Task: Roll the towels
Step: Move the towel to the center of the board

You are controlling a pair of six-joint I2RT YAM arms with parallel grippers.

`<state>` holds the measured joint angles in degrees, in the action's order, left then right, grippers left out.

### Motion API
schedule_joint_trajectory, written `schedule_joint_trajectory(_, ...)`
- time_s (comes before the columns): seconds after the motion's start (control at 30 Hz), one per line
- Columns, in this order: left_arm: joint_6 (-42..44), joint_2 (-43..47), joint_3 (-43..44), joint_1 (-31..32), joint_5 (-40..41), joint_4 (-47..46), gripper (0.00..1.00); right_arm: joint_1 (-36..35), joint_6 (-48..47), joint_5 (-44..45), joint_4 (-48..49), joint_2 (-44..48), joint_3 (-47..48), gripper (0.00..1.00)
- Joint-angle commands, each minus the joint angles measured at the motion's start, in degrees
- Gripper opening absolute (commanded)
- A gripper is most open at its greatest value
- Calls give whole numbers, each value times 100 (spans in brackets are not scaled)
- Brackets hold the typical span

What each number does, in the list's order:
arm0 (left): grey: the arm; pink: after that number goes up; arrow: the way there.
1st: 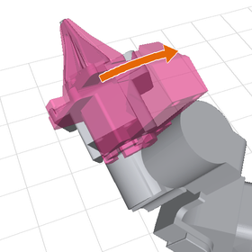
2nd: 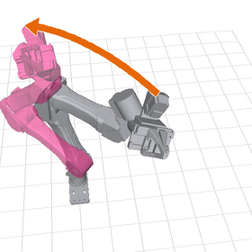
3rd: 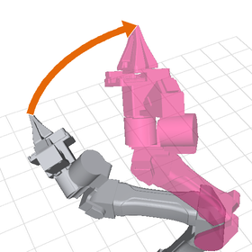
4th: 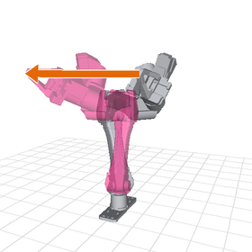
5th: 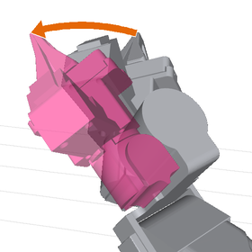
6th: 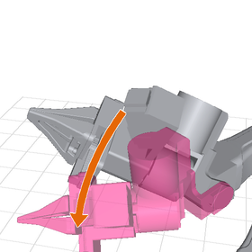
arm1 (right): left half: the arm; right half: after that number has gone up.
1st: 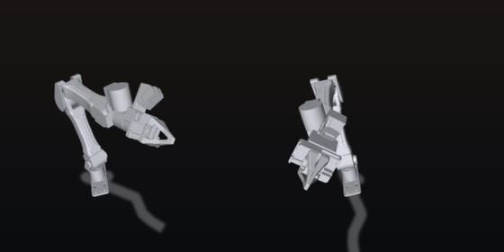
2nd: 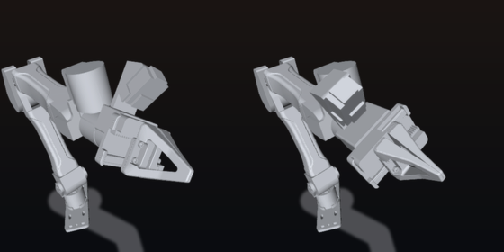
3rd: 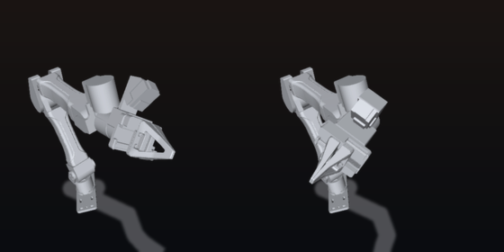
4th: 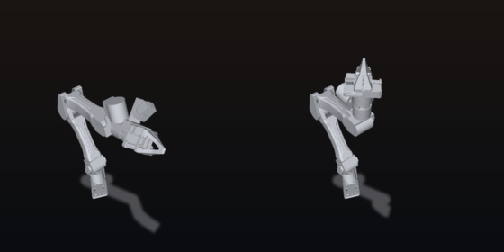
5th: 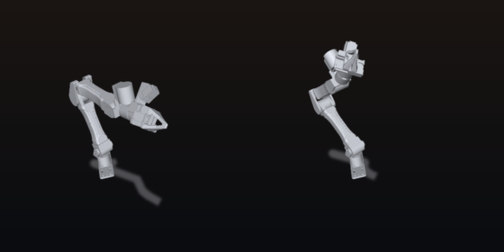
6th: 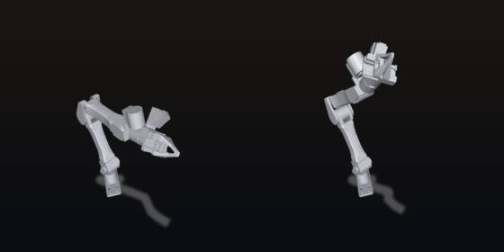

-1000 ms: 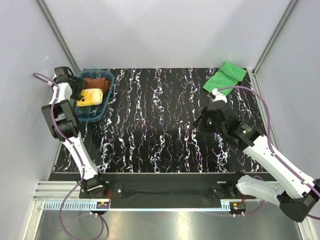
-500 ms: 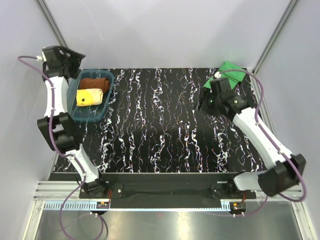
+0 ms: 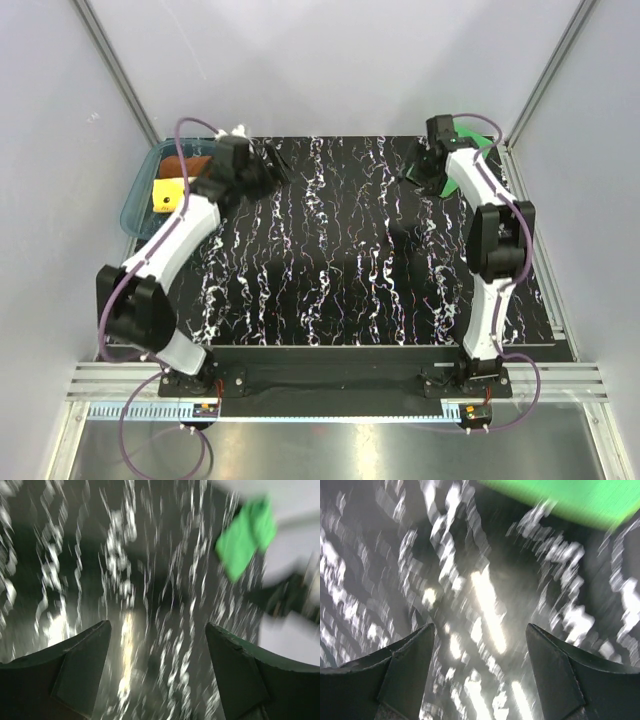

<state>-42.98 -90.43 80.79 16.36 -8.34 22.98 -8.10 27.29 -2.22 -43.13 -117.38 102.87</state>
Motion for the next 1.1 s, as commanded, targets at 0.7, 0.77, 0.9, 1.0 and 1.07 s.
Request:
schedule_joint_trajectory(0.7,1854,2081,-1900,711,605,1701,81,1188,-215,626,-609,-2069,1842,51)
schedule_joint_trajectory(0.77,1951,2170,-1901,711,666,1805,81,1196,-198,582,-617,-2157,1877,52)
schedule_joint_trajectory(0.9,1978,2214,-1857,711,728,1841,82,1197,-163,512,-556,-2271,1939,52)
schedule_joint_trajectory(1.0,2004,2205,-1865,711,684,1789,82,1197,-118,424,-573,-2324,1956,52)
schedule_joint_trajectory(1.07,2022,2171,-1927,702,719,1745,82,1188,-83,363,-547,-2315,1887,52)
